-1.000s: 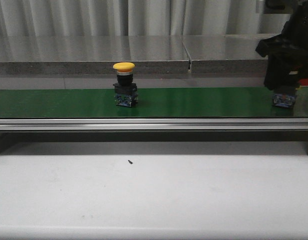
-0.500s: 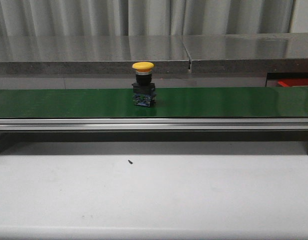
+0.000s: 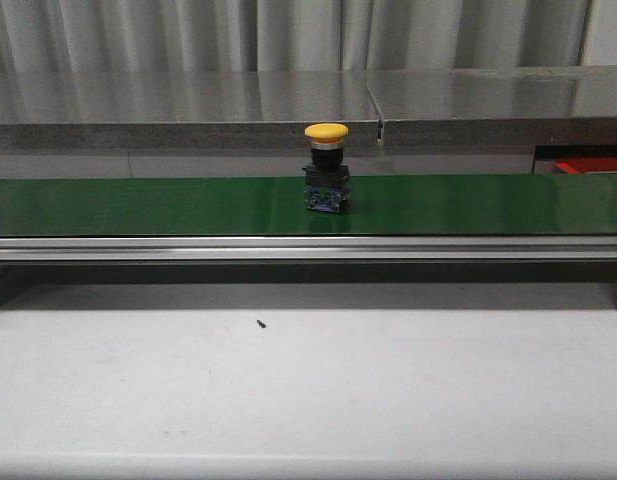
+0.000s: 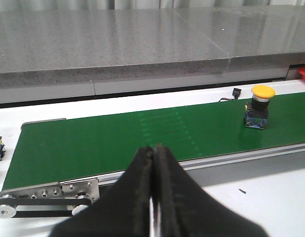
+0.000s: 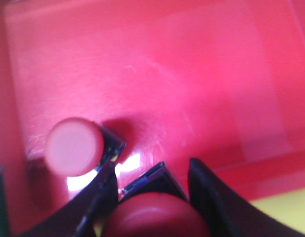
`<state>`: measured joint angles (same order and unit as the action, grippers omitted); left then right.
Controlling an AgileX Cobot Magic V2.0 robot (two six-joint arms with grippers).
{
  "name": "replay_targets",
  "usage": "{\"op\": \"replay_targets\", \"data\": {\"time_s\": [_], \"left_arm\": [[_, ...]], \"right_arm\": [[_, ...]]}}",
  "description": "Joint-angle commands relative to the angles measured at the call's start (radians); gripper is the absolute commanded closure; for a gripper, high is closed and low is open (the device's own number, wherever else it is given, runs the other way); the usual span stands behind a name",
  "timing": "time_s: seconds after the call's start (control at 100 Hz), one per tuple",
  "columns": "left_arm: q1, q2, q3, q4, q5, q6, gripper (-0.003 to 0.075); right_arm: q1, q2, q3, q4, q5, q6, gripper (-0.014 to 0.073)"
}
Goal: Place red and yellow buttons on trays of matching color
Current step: 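Lower the red button into the red tray and open the right gripper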
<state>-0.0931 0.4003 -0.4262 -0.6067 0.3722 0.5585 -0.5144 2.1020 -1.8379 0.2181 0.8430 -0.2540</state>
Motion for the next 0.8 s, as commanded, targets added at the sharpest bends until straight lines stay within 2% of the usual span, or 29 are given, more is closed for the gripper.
{"op": "replay_targets", "data": {"time_s": [0.0, 0.33, 0.79], "left_arm": [[-0.008, 0.006, -0.026, -0.025, -0.068, -0.001, 0.0739], [-0.008, 0.006, -0.026, -0.025, -0.068, -0.001, 0.0739], [-0.008, 0.006, -0.026, -0.025, -0.068, -0.001, 0.0739]], "right_arm": [[-0.007, -0.002, -0.087, 0.007, -0.044, 0.001, 0.0453], [-0.007, 0.163, -0.273, 0.007, 0.009, 0.001, 0.0453], [-0.014, 0.213, -0.275, 0.007, 0.008, 0.001, 0.0448]]}}
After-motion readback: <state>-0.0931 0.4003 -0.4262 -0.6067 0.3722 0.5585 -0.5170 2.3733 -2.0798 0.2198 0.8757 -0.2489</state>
